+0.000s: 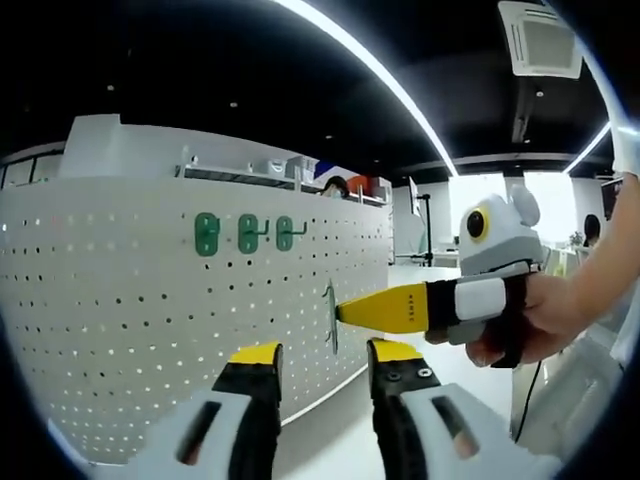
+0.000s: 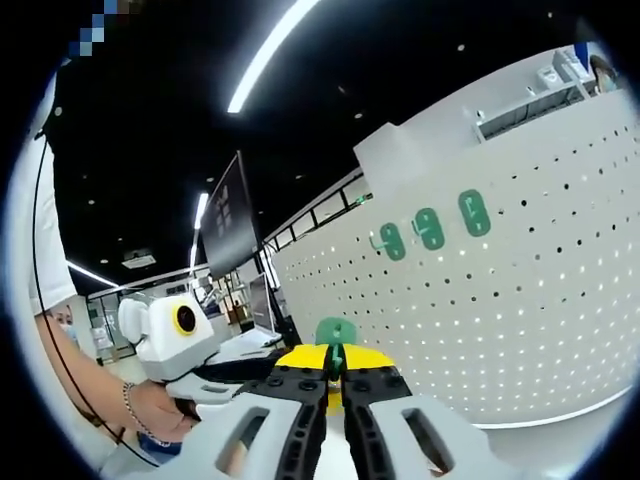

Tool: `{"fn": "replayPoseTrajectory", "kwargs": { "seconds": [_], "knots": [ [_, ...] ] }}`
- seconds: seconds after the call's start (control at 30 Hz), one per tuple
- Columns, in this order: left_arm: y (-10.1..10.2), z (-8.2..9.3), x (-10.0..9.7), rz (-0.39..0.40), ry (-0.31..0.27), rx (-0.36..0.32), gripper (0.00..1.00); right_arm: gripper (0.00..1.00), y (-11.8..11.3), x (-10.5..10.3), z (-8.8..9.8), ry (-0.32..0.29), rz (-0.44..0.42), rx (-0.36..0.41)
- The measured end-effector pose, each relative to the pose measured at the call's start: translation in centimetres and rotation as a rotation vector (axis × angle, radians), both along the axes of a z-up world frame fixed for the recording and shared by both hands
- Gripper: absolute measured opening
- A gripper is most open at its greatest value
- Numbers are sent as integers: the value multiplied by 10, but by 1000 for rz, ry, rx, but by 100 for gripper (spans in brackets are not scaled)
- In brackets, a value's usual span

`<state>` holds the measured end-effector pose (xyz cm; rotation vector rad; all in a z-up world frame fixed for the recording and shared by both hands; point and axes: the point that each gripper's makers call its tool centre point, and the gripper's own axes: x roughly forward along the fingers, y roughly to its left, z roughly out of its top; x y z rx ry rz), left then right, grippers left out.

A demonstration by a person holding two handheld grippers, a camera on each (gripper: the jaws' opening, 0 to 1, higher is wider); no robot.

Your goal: Insert the hook assembly into the mounting plate slot until the hook locks in place.

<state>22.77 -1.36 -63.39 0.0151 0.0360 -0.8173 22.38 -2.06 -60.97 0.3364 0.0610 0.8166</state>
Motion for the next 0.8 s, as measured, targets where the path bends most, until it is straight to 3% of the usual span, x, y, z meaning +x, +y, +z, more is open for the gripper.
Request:
{"fn": "replayPoseTrajectory", "kwargs": {
  "seconds": [0.13,0.4,0.8],
  "knots": [
    [1,-1,2,12,9,-18,62,1,0,0,0,1,3,0],
    [1,-7,4,23,50,-49,87,1,1,-1,-2,12,5,3],
    [7,-9,5,48,51,-38,87,1,-6,4,3,-11,-24,-33]
  ]
}}
